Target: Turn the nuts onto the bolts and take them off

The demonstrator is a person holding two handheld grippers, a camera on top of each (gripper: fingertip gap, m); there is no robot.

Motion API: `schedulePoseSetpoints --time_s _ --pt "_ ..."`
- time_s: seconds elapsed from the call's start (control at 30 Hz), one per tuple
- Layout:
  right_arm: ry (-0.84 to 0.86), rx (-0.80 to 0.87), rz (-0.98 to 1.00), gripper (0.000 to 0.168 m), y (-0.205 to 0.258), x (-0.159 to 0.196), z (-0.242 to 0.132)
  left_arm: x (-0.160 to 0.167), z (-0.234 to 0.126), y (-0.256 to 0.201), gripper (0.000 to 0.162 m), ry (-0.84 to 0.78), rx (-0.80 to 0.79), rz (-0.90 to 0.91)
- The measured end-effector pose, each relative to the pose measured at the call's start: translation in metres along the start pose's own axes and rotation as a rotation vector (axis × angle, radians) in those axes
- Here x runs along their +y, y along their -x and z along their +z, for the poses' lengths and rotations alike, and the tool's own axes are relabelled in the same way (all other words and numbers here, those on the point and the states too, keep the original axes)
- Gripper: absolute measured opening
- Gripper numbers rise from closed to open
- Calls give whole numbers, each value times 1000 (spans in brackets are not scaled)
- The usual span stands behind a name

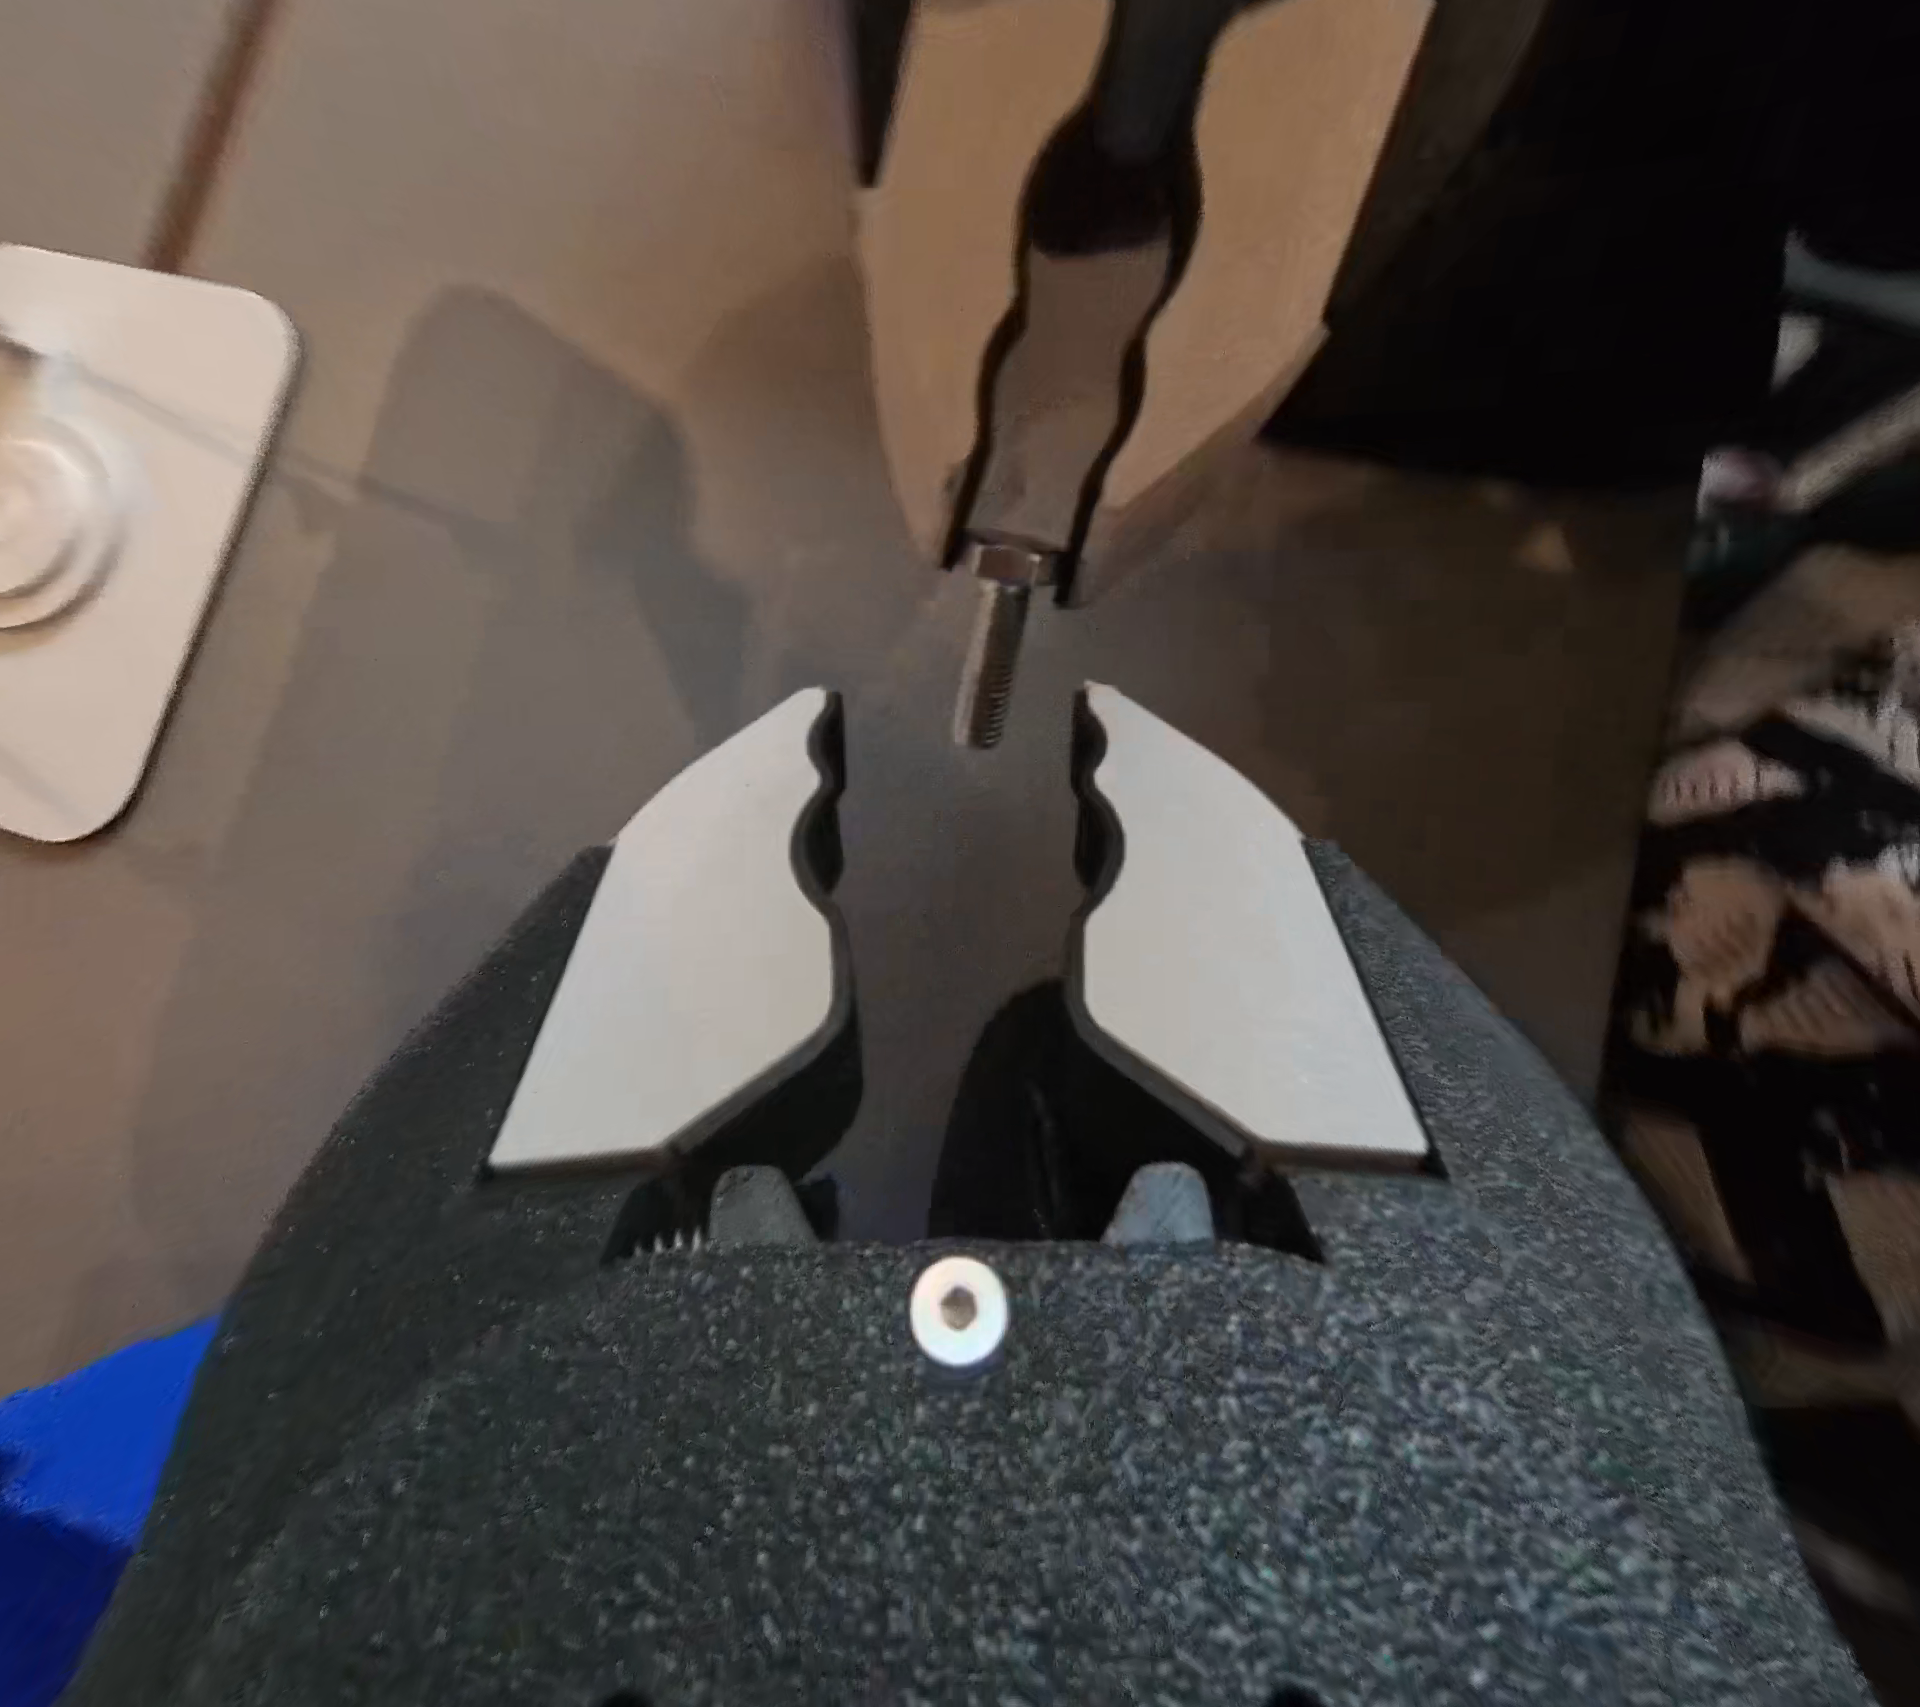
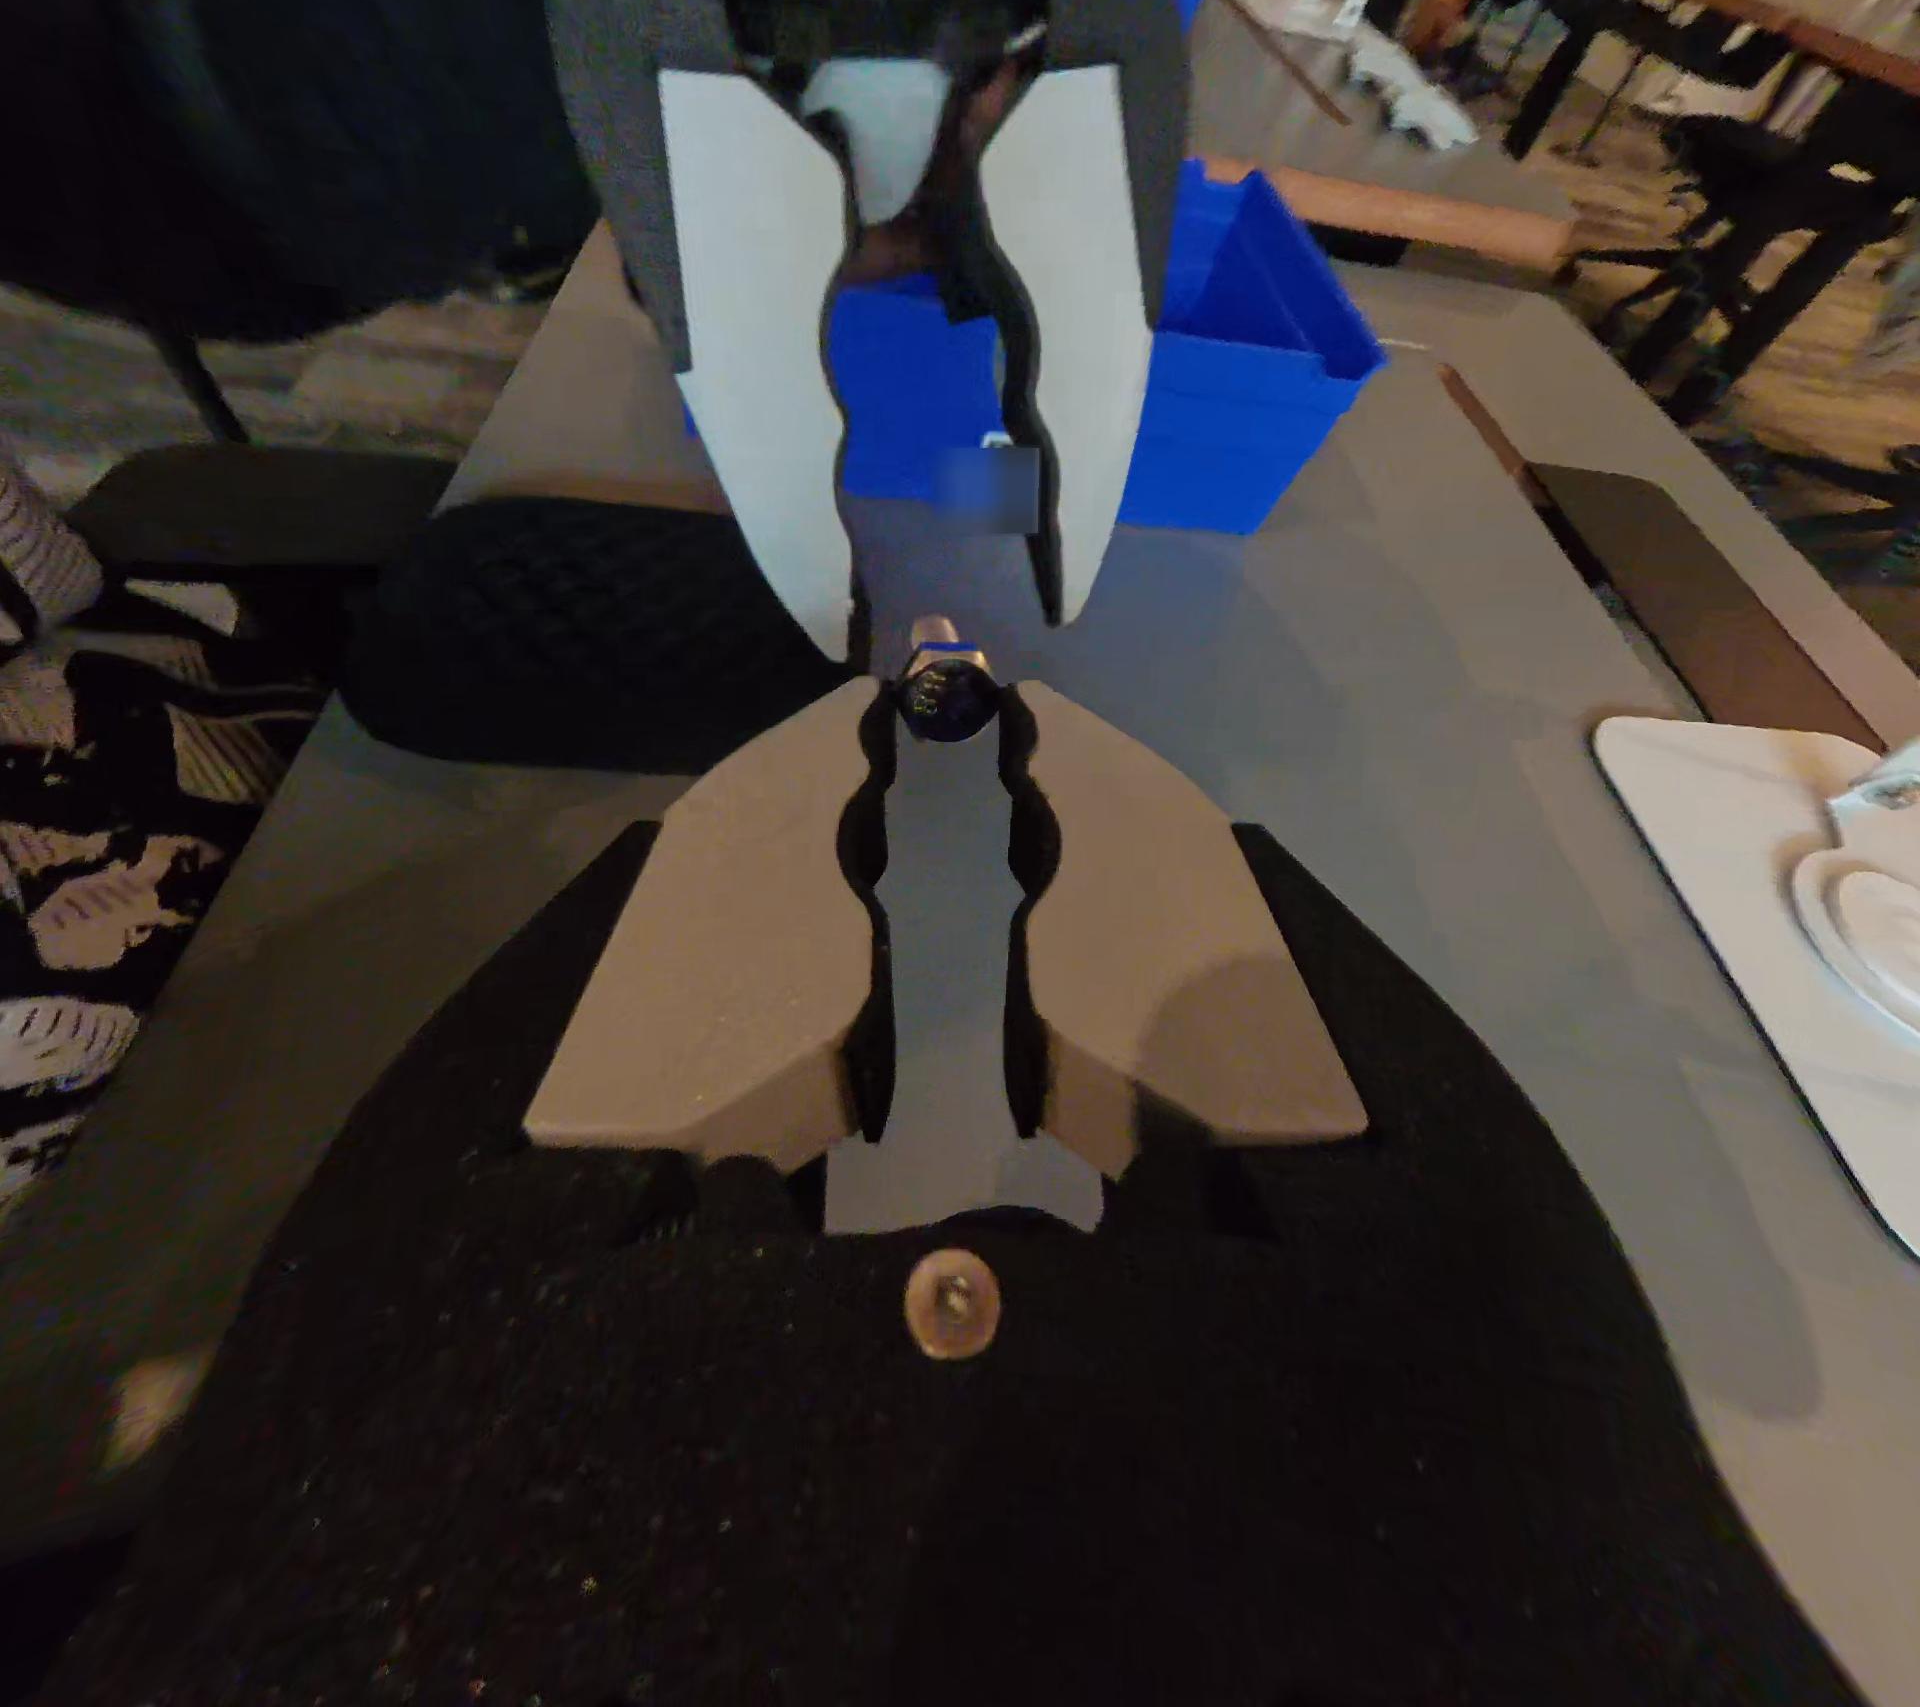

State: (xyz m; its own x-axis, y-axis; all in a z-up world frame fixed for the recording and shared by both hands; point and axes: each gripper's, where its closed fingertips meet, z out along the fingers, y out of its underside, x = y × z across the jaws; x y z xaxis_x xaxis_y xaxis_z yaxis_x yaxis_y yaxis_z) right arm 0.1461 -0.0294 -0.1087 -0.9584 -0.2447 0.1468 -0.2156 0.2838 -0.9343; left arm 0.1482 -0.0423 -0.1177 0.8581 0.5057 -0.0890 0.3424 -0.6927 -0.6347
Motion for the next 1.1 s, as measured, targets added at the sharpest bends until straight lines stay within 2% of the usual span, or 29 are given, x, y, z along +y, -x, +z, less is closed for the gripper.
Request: schedulePoseSetpoints --time_s 0.13,0.27,0.47,0.53,0.63,0.8,0.93,1.1 --pt "-166 50 115 18 -16 -15 -17 -27 -17 17 48 -429 -78 -201" --pt "-387 46 285 18 -30 -35 -32 -52 -44 19 45 -908 -43 -390" --pt "-527 -15 393 18 -32 -50 -37 -62 -47 19 35 -1190 -11 -479" --pt "-534 -27 399 18 -30 -52 -36 -65 -47 19 32 -1224 14 -496" --pt "-540 -42 405 18 -29 -54 -35 -67 -43 18 29 -1194 11 -469" --pt "-563 -71 423 18 -26 -57 -35 -69 -50 16 11 -1216 26 -438" --pt "-565 -95 429 18 -23 -57 -34 -67 -52 13 10 -1227 61 -436" --pt "-452 -138 406 28 -14 -47 -29 -61 -47 5 9 -1052 71 -330"
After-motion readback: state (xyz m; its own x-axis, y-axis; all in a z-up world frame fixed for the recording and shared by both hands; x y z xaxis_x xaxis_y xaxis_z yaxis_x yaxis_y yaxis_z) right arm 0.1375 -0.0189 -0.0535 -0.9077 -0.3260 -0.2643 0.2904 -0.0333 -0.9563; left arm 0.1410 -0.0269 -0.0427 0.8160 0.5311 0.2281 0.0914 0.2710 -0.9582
